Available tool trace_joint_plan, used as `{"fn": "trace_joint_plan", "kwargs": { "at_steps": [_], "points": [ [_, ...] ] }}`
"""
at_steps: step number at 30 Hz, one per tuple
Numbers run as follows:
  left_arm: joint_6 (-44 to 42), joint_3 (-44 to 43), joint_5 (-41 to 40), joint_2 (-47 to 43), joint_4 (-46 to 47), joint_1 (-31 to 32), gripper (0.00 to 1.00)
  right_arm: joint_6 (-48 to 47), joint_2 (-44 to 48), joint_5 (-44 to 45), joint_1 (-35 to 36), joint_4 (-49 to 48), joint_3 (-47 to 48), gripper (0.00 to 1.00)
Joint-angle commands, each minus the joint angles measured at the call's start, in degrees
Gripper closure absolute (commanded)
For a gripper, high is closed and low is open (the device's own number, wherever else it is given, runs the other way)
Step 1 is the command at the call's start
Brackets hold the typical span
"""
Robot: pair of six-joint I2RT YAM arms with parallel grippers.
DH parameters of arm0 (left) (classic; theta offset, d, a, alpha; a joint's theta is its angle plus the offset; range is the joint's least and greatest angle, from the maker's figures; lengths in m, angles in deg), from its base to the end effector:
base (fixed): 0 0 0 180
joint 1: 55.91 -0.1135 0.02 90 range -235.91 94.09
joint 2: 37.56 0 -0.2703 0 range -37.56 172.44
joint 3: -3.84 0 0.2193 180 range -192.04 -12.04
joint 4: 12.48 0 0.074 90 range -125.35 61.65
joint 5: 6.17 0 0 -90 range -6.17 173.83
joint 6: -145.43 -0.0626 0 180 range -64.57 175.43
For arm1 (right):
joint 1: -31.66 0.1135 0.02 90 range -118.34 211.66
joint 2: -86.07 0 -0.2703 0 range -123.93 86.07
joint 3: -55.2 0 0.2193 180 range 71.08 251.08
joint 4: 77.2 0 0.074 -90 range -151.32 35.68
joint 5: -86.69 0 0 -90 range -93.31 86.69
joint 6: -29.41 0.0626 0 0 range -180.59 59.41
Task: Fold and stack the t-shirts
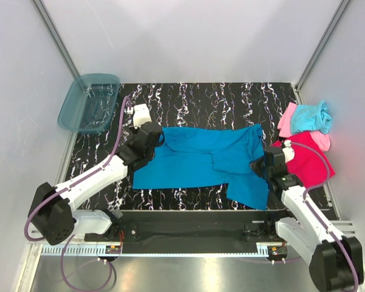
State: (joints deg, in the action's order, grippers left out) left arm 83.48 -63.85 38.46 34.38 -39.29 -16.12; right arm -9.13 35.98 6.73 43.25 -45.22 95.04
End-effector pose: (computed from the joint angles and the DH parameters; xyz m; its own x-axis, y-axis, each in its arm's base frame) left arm 0.2252 -0.1296 0.2934 -0.3410 -0.1459 -0.9287 -0.2030 0.9760 -0.0788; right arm 0.1617 0.0220 0.1906 -0.4661 0.6906 -0.5530 0.4705 0.7228 0.5062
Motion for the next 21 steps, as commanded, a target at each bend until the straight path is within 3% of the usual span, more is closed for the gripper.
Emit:
{"fn": "trace_joint_plan", "kwargs": {
  "at_steps": [1, 13, 21],
  "points": [
    [-0.1, -1.01, -1.83, -1.01, 1.71, -0.06, 1.0, -1.53, 3.85, 1.65, -0.17, -1.07, 5.37, 1.0],
    [-2.56, -7.6, -2.18, -3.38, -1.1, 1.16, 1.0, -1.01, 1.83, 0.07, -0.17, -0.72, 18.12, 1.0],
    [-4.58, -10.59, -3.41, -9.0, -5.31, 2.83, 1.0, -7.33, 4.47, -0.02, -0.17, 1.83, 30.06, 1.0]
  ]
}}
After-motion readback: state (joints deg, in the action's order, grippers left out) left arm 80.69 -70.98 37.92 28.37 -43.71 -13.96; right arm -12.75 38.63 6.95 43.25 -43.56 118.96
